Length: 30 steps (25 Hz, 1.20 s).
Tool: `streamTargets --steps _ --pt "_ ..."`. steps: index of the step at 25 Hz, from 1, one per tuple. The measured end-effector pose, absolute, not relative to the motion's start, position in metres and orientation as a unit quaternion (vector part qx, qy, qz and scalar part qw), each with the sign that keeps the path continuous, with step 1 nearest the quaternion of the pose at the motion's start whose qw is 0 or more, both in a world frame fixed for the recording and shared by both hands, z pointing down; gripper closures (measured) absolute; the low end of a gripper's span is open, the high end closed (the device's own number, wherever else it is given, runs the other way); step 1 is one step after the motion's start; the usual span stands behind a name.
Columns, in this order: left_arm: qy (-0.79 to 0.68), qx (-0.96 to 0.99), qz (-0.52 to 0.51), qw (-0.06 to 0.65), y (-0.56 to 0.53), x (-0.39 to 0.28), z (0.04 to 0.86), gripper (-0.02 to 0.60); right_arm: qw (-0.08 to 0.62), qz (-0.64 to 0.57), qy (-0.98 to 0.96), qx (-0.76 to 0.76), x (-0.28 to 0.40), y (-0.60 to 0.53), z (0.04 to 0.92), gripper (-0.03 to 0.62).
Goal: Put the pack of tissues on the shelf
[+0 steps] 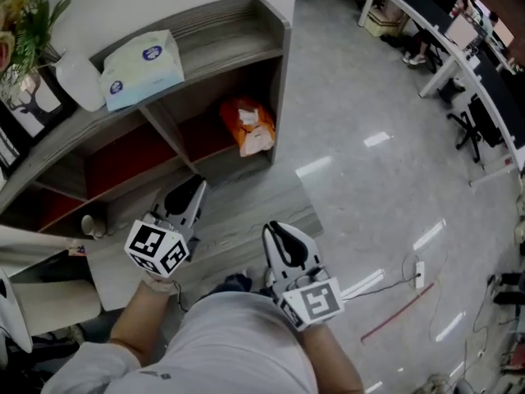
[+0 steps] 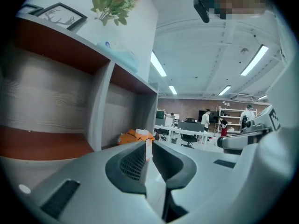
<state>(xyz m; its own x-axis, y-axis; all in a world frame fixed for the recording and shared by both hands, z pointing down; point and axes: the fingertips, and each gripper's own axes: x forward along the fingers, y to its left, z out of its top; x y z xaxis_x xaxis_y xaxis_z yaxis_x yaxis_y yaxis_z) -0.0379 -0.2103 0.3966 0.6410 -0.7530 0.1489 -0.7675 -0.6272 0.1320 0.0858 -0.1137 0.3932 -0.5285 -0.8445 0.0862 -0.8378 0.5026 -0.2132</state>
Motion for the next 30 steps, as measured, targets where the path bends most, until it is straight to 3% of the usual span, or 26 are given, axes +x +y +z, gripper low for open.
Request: streamTargets --steps 14,30 --pt "-0.495 0.859 0.027 0.127 -0.152 -0.109 0.402 0.565 0.026 -0.111 0.924 -0.365 0.006 -0.133 0.39 0.549" --pt "-0.506 0.848 0.023 0.154 -0.122 -0.116 0.409 0.565 0.011 -0.121 0.939 -0.32 -0.027 -0.131 0.397 0.549"
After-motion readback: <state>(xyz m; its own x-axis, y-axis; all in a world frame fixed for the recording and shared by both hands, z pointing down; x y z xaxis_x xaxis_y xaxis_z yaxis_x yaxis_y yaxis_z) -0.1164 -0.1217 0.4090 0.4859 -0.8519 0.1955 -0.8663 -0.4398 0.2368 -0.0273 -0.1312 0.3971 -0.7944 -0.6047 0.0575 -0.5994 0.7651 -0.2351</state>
